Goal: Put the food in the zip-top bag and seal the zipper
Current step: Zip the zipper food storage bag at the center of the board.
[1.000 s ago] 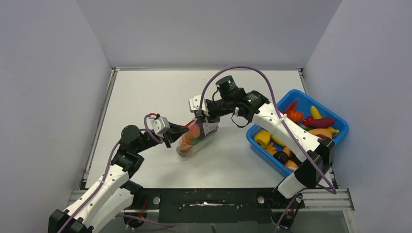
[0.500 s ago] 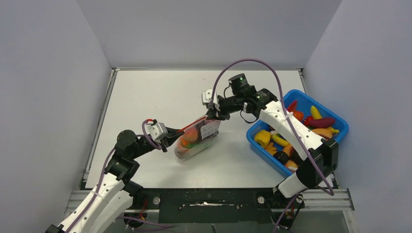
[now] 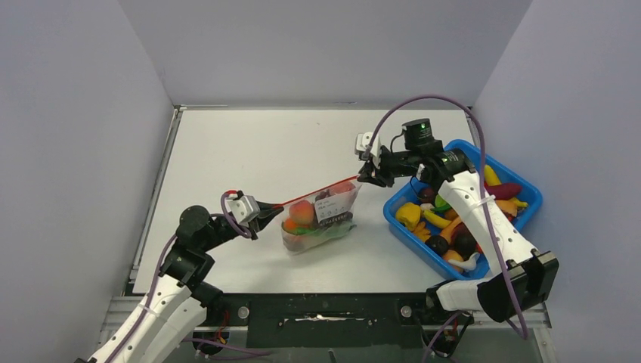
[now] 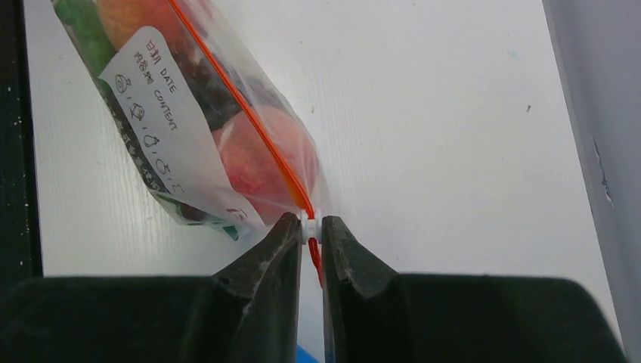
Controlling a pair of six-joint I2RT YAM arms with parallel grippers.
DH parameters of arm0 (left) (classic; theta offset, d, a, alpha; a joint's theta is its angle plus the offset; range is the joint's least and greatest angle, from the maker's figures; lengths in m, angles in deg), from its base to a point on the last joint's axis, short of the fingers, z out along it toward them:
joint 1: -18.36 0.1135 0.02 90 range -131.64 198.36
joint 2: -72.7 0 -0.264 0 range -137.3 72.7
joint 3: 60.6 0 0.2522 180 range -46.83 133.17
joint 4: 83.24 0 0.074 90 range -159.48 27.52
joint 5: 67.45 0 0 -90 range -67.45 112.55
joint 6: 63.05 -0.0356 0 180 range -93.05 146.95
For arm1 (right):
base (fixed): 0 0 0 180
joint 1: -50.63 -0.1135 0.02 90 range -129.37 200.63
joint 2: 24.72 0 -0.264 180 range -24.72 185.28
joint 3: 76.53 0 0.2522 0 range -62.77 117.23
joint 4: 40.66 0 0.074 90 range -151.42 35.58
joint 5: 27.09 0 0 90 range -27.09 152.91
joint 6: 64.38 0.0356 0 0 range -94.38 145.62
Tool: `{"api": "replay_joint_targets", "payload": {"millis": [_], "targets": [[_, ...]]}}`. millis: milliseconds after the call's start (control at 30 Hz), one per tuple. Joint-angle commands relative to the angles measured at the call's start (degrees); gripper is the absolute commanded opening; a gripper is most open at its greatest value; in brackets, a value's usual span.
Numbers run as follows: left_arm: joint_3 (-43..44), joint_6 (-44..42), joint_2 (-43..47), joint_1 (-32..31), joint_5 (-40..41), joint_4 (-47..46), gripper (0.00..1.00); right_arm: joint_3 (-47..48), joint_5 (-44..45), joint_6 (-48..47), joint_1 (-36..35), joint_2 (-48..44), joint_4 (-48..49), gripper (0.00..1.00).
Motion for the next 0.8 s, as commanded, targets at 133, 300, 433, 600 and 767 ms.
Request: {"api": "replay_joint_targets", "payload": {"millis": [133, 300, 433, 600, 767], "targets": [[3.6, -2.2, 1.5, 0.6, 2.6, 0.0, 0.0, -1.7, 6.6, 5.4, 6.6, -4.8, 2.3, 0.0], [3.6, -2.3, 1.9, 0.6, 5.5, 1.0, 0.0, -2.2, 5.7, 9.9, 7.3, -3.7, 4.4, 0.0], [4.1, -1.2, 2.0, 0.7, 6.2, 1.9, 0.0, -1.8, 7.6, 13.2, 7.3, -4.2, 3.8, 0.0], [4.1, 2.6, 0.9, 0.6, 6.9, 1.2, 0.0, -5.9, 7.0, 22.9, 3.2, -9.8, 6.8, 0.0], [6.5, 7.2, -1.0, 0.6, 10.0, 4.2, 0.0, -12.5, 7.6, 29.0, -2.1, -16.5, 11.2, 0.0]]}}
